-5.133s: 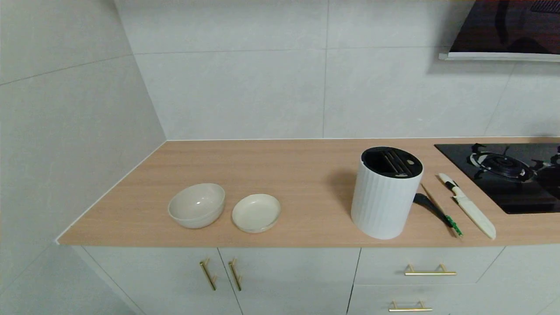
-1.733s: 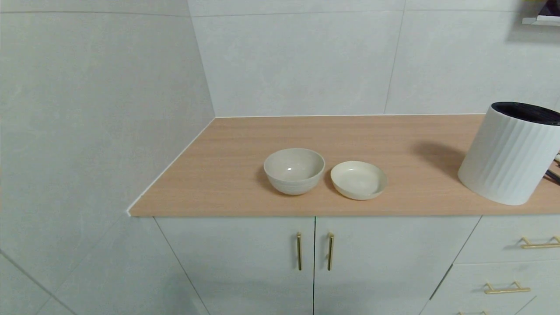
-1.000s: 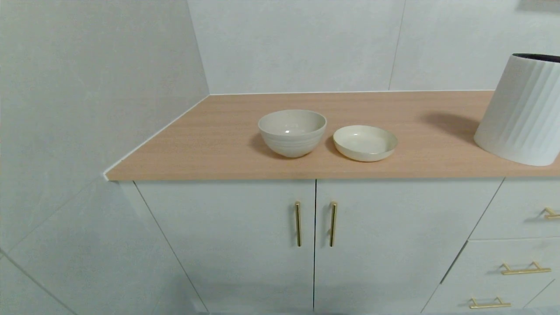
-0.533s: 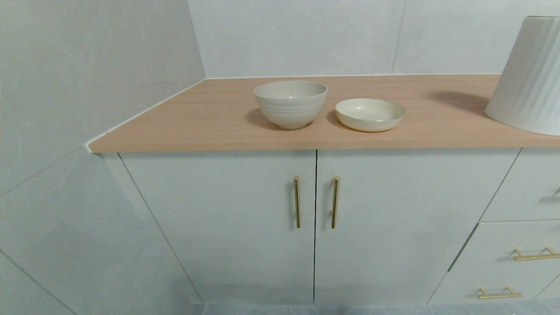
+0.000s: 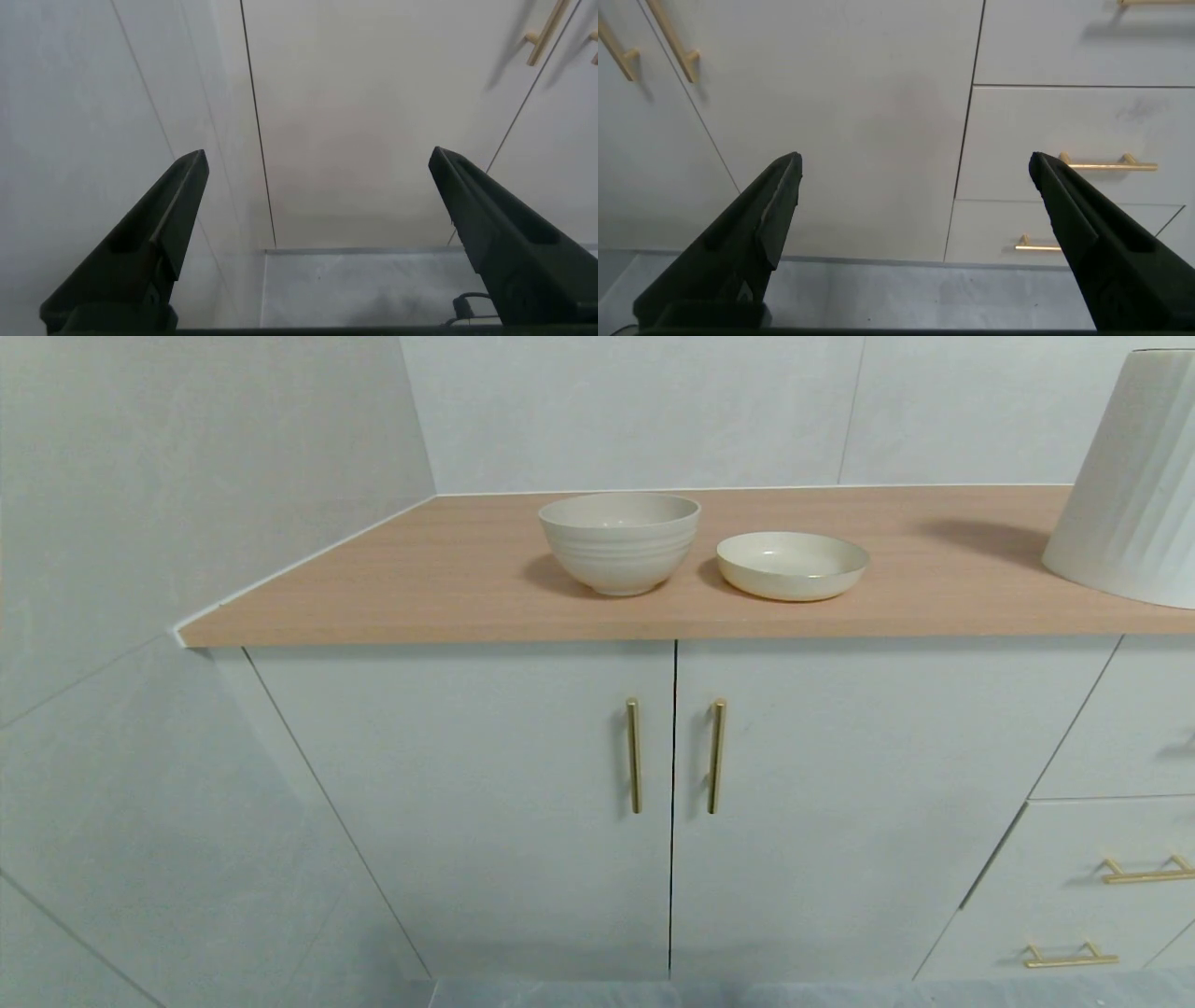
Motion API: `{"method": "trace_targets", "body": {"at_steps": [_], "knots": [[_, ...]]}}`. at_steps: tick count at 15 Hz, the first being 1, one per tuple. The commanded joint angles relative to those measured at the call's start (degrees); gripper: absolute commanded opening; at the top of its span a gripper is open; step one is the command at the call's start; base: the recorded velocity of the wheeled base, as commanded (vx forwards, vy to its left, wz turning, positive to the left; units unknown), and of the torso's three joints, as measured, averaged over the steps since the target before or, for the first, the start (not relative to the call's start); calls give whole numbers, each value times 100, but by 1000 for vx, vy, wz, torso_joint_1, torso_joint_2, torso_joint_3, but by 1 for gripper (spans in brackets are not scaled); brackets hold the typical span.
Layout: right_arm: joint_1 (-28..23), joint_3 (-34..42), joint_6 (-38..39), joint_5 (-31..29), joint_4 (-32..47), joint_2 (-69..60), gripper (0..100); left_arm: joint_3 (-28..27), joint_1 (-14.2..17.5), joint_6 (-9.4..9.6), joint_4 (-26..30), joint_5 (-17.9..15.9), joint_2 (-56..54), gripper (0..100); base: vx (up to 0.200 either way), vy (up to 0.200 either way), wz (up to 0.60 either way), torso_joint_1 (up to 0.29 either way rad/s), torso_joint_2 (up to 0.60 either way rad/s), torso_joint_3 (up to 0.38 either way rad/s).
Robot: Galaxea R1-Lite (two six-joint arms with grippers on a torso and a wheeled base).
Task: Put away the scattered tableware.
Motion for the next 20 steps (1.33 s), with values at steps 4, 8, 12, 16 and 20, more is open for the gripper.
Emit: {"method": "trace_targets", "body": {"at_steps": [4, 8, 12, 16, 20], "knots": [[-1, 0, -30, 11, 3, 7, 100, 0, 0, 0, -1, 1, 9, 100, 0, 0, 0, 0, 0, 0], [-1, 0, -39, 29, 3, 7, 100, 0, 0, 0, -1, 1, 0, 100, 0, 0, 0, 0, 0, 0], [8, -527, 31, 486, -58, 86, 100, 0, 0, 0, -1, 1, 9, 100, 0, 0, 0, 0, 0, 0], [113, -853, 49, 1321, 100, 1264, 100, 0, 0, 0, -1, 1, 9, 100, 0, 0, 0, 0, 0, 0], [553, -1143, -65, 1962, 91, 2820, 100, 0, 0, 0, -1, 1, 0, 100, 0, 0, 0, 0, 0, 0]]}}
